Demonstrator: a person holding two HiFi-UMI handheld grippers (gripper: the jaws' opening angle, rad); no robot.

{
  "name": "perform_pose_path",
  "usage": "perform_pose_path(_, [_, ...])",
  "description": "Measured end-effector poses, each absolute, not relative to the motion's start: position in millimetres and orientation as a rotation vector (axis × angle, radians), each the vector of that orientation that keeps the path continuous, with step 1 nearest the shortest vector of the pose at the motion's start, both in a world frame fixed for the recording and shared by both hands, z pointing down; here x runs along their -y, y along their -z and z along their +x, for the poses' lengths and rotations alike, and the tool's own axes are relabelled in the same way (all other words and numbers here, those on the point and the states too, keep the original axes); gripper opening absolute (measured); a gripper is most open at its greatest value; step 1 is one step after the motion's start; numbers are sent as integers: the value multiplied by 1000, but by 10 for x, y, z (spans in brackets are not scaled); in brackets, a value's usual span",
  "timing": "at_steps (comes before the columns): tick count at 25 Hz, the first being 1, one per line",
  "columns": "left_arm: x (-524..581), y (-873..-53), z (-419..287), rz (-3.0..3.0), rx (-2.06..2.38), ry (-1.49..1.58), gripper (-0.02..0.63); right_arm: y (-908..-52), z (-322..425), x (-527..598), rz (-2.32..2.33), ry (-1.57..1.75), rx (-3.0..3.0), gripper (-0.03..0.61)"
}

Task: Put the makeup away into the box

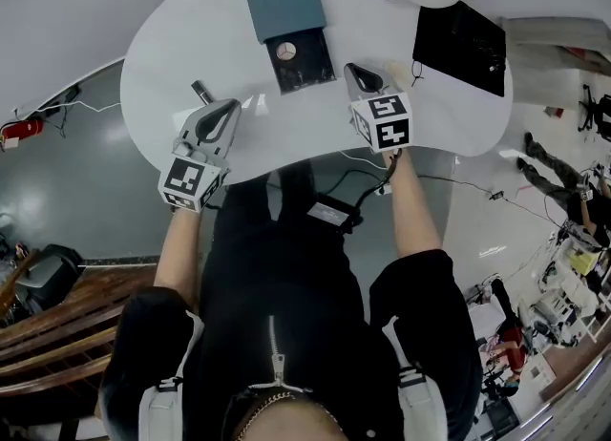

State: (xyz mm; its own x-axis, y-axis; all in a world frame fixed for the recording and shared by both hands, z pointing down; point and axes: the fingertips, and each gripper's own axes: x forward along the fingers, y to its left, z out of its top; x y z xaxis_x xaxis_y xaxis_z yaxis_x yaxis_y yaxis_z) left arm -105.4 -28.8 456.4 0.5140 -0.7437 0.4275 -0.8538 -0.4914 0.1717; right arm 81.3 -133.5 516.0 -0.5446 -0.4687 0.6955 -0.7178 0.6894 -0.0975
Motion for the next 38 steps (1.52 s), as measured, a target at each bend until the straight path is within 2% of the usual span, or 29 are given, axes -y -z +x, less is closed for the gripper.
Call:
perform_pose_path(18, [607, -4614, -106, 2539, 1080, -476, 14, -5029, 1801, 1326, 1219, -481, 2206, 9])
perform_pose_path(19, [619, -4619, -65, 2542, 1070, -479, 14, -5032, 1842, 1336, 1231, -477, 2204, 25])
perform_pose_path(21, [646, -4628, 13, 2548, 1053, -485, 14, -5052, 1925, 1367, 1252, -483, 2199, 102])
perform_pose_path(27, [717, -4624, 138, 2552, 1029, -493, 14, -5247, 2119, 1492, 1258, -458, 2148, 152])
perform_pose_path(38, [723, -4690, 75, 2526, 1044, -514, 14, -5608, 2179, 1622, 1224, -489, 2087, 161])
